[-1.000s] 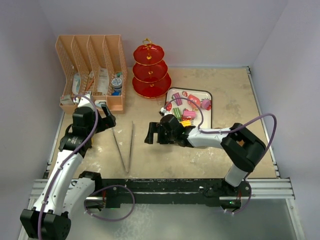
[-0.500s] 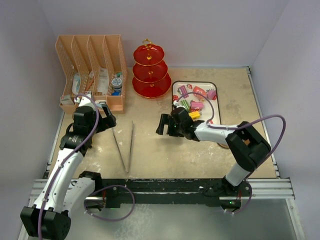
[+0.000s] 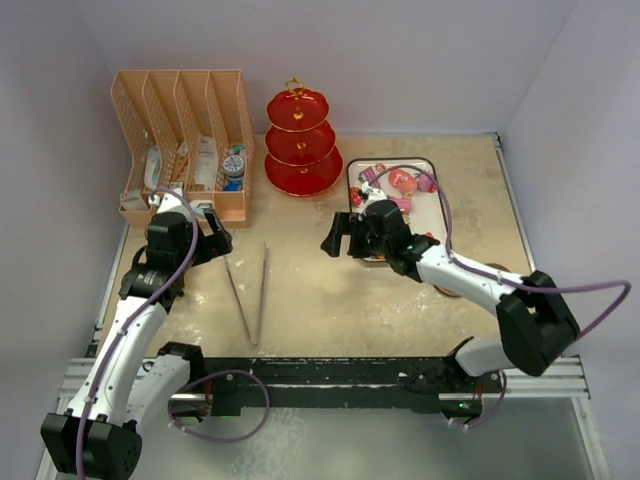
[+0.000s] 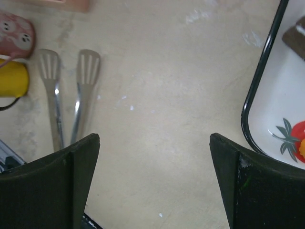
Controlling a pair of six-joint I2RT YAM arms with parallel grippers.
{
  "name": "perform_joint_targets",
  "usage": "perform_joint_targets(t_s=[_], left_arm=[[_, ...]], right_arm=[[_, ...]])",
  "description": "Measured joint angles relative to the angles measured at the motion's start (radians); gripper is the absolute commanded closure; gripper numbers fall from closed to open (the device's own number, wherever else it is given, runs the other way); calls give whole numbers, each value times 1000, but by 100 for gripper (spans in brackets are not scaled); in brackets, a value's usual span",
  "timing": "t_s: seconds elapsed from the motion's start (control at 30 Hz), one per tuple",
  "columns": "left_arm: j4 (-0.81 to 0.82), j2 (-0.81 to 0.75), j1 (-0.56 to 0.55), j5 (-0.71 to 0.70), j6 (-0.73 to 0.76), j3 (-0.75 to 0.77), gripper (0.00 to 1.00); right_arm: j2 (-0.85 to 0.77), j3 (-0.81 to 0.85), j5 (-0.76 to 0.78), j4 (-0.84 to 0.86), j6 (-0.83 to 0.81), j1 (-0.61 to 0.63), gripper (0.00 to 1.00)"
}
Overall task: Serve the afternoon tea
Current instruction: Move the tray at the center of the board, then move the desert table to the center of the board.
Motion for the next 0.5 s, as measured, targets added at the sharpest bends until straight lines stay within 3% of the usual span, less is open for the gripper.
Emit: perform_joint_targets(t_s=[0.1, 0.23, 0.5], left_arm=[[0, 0, 0, 0, 0, 0, 6], [0, 2, 0, 0, 0, 0, 6], [0, 2, 0, 0, 0, 0, 6]], right_arm=[[-55, 35, 3, -3, -13, 0, 6], [-28, 203, 50, -34, -30, 0, 8], [274, 845, 187, -87, -174, -5, 10]])
